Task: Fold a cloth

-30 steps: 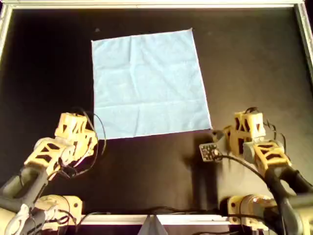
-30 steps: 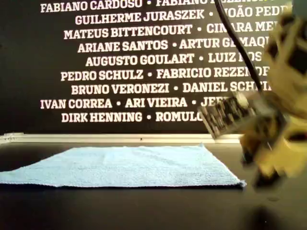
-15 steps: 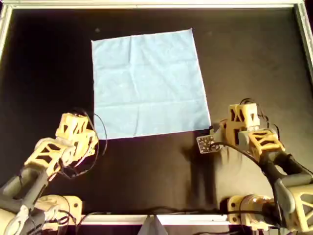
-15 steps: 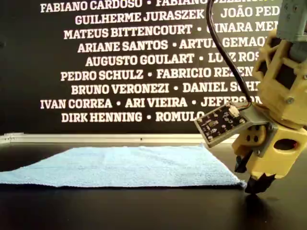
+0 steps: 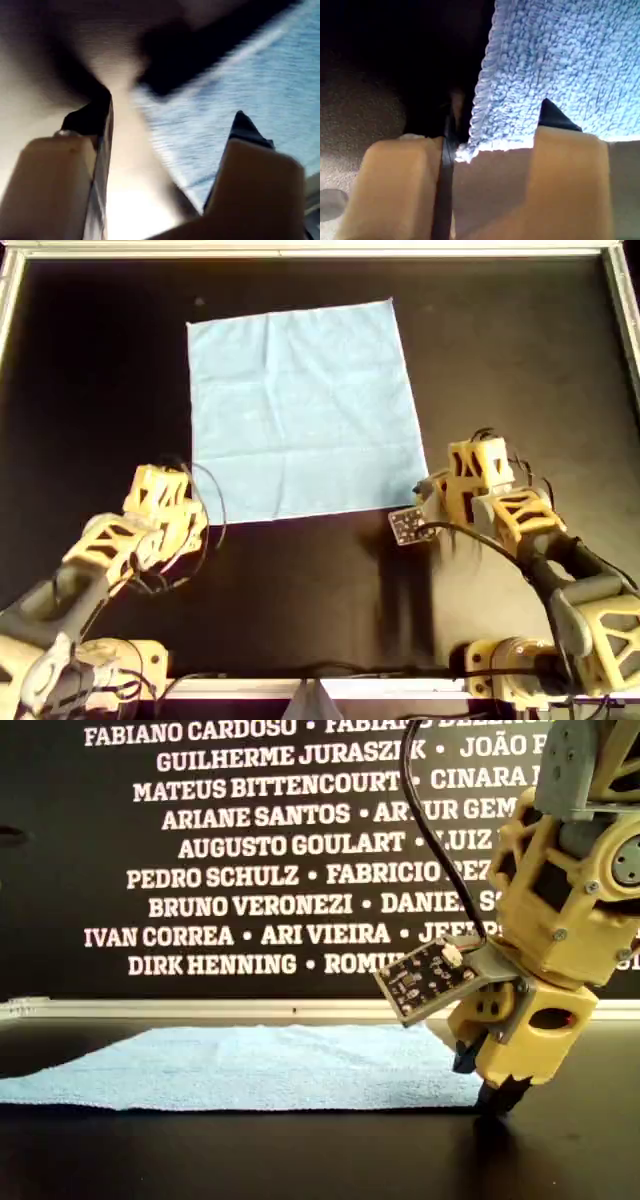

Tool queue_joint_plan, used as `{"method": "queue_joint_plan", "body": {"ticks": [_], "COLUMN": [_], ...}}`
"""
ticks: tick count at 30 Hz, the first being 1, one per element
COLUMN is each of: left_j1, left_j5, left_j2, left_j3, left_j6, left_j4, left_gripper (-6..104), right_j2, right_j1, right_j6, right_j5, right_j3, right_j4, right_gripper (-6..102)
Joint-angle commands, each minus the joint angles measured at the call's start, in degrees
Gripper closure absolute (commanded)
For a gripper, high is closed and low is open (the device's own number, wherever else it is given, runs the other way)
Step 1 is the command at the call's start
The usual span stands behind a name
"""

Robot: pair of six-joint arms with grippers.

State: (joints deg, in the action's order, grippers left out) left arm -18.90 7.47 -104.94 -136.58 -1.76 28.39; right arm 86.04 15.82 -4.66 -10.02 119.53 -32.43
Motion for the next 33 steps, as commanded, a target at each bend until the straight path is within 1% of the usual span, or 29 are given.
{"method": "queue_joint_plan", "body": {"ticks": [1, 12, 19, 22, 25, 27, 33], "left_j1": [-1.3, -1.2, -1.2, -1.2, -1.1, -1.1, -1.0], "left_j5": [-0.2, -0.2, -0.3, -0.3, -0.3, -0.3, -0.4], "left_j2": [1.6, 4.0, 12.4, 12.0, 12.9, 12.7, 12.9], "left_j3": [2.9, 6.7, 11.6, 11.2, 11.6, 11.5, 11.0], "left_j6": [0.4, 0.4, 0.4, 0.4, 0.4, 1.3, 1.4], "left_j4": [-1.8, -2.1, -2.1, -2.1, -2.1, -1.9, -1.8], "left_gripper": [14, 14, 14, 14, 15, 15, 15], "right_j2": [0.3, -6.8, -6.8, -6.8, -6.8, -6.8, -6.3], "right_j1": [0.4, 0.3, 0.2, 0.0, 0.3, 0.3, -0.5], "right_j6": [-0.18, -0.09, -0.09, 0.09, -0.18, -0.18, -0.18], "right_j5": [0.4, 0.4, 0.4, 0.4, 0.4, 0.4, 0.3], "right_j3": [-2.8, -11.3, -11.5, -11.4, -11.3, -11.3, -9.8], "right_j4": [0.6, 0.6, 0.6, 0.6, 0.6, 0.6, 0.6], "right_gripper": [27, 28, 28, 28, 28, 28, 29]}}
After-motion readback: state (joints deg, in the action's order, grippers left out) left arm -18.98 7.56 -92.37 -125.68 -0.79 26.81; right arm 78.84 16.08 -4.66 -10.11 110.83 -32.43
